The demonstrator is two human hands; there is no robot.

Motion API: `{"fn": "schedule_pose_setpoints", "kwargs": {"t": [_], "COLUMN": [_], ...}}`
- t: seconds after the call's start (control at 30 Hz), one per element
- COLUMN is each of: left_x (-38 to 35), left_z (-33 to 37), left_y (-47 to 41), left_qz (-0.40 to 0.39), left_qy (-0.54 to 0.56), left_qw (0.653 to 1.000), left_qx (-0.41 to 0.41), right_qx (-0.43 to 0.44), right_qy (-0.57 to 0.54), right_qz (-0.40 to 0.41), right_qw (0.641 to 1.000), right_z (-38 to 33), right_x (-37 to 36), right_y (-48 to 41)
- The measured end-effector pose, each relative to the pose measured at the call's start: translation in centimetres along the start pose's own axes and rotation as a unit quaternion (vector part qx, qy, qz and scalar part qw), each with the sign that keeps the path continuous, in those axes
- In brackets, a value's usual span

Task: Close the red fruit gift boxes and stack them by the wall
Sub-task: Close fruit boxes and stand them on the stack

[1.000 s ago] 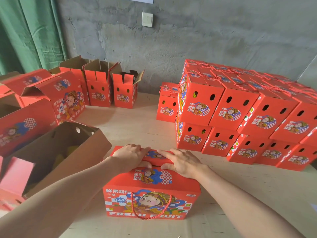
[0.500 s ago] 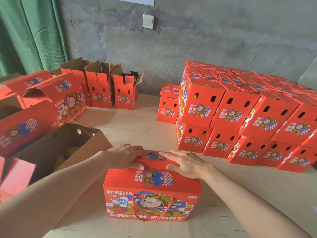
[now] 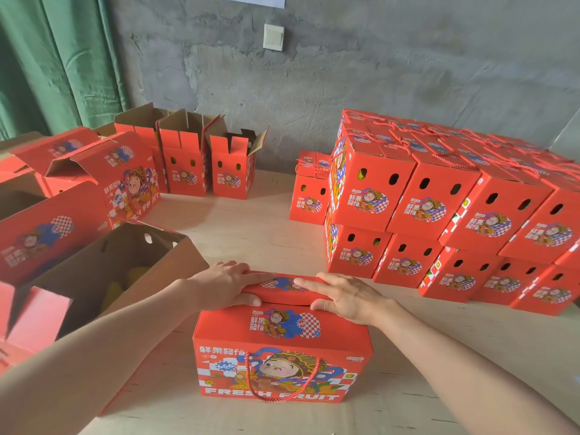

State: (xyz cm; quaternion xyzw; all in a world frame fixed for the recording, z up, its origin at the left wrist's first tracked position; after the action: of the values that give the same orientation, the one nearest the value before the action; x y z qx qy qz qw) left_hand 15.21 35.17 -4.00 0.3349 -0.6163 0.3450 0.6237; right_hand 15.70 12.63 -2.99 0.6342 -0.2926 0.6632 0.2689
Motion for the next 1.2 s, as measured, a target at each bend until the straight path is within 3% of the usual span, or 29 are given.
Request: {"fn": "schedule_pose_setpoints", "kwargs": {"t": [0.43,0.7,0.9,1.2], "left_x": [-0.32,-0.17,-0.47,-0.30], "left_z": [-0.17,-0.54,-0.36,0.24], "left_y": [-0.03,-0.65,-0.15,-0.50], "left_qz": [-0.007,-0.023,-0.009,-0.025], "left_qy": [-0.001,0.080,-0.001,-0.001], "left_qw": [1.000,0.996,1.000,0.999], "left_qx": [0.005,0.037,0.004,0.026], "right_qx": [-0.003,-0.022,-0.003,-0.015], "right_qy": [-0.001,-0.004,0.021,0.015], "right_qz": [-0.010,-0.051,-0.037,-0.027], "right_qw": [1.000,0.998,0.999,0.999], "right_z": [-0.12,0.03,-0.25,-0.30], "right_x": [-0.32,-0.29,-0.08,-0.30], "right_y": [0.21,0.19,0.01,0.22]}}
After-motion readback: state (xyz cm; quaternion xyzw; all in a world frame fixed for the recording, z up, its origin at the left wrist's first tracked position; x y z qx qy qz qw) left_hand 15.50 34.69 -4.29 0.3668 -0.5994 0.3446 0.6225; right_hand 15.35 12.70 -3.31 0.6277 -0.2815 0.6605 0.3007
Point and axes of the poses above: each hand's wrist, its own y-axis away from the middle knuckle, its own x-axis out of the back of the hand, z = x × y, the point moved 5 cm from there along -y, towards the middle knuckle, and after that the axes turned 9 degrees about z, right-handed, at the moved point
